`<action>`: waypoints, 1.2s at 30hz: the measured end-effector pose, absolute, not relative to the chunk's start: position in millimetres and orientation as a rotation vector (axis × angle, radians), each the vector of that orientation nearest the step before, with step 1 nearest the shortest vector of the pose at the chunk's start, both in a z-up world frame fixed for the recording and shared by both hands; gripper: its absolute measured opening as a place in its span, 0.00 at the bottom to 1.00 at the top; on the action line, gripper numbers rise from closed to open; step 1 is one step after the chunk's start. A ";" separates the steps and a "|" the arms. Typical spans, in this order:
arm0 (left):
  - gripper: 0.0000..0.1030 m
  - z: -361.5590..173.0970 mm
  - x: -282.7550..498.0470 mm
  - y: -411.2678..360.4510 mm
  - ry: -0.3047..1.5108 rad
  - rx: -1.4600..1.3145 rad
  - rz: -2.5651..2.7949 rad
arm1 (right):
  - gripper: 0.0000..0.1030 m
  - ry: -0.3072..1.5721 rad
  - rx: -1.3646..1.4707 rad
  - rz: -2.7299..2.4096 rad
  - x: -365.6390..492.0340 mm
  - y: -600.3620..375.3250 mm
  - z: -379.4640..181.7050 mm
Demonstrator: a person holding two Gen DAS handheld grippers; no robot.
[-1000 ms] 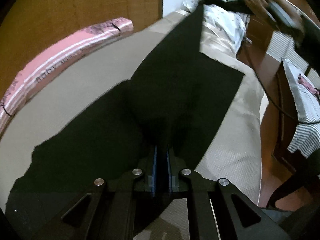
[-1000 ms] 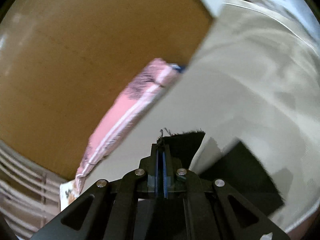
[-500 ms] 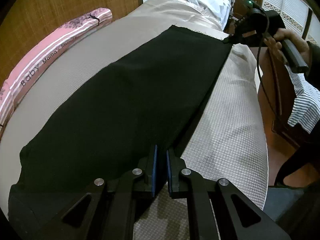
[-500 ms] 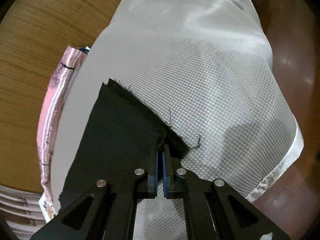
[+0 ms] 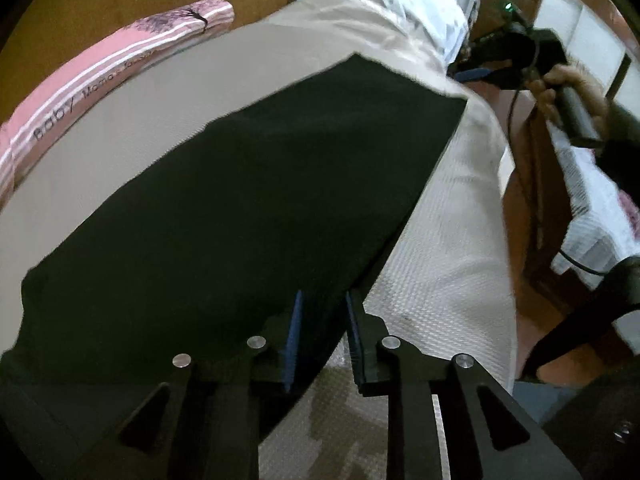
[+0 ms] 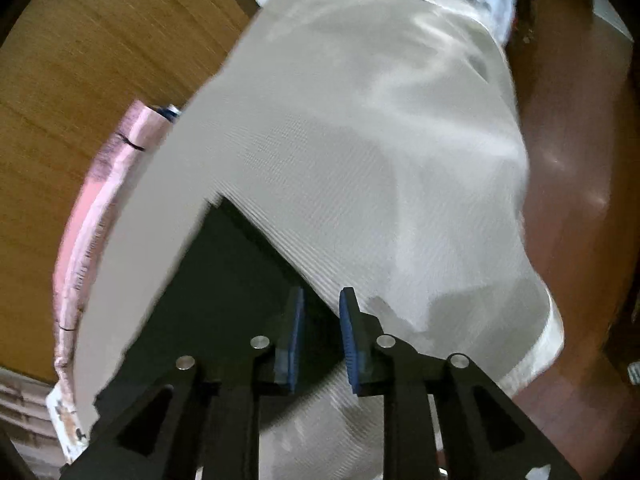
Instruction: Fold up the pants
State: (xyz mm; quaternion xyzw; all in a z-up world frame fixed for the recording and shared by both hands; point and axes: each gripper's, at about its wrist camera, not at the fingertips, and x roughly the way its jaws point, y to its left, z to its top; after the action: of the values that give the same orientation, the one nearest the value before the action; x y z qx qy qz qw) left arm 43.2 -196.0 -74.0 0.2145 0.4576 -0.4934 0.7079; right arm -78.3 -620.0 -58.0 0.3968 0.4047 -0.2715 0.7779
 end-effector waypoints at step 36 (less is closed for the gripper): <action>0.32 -92.6 144.4 -41.7 1.059 0.121 -0.598 | 0.19 0.980 0.536 -0.539 94.4 -594.1 -74.1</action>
State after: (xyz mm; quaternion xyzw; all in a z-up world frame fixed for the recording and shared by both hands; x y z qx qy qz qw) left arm 144.4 -41.7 -92.6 0.0568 0.4973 -0.2808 0.8189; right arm 94.4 -594.1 -74.1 0.2513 0.4590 -0.2526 0.8139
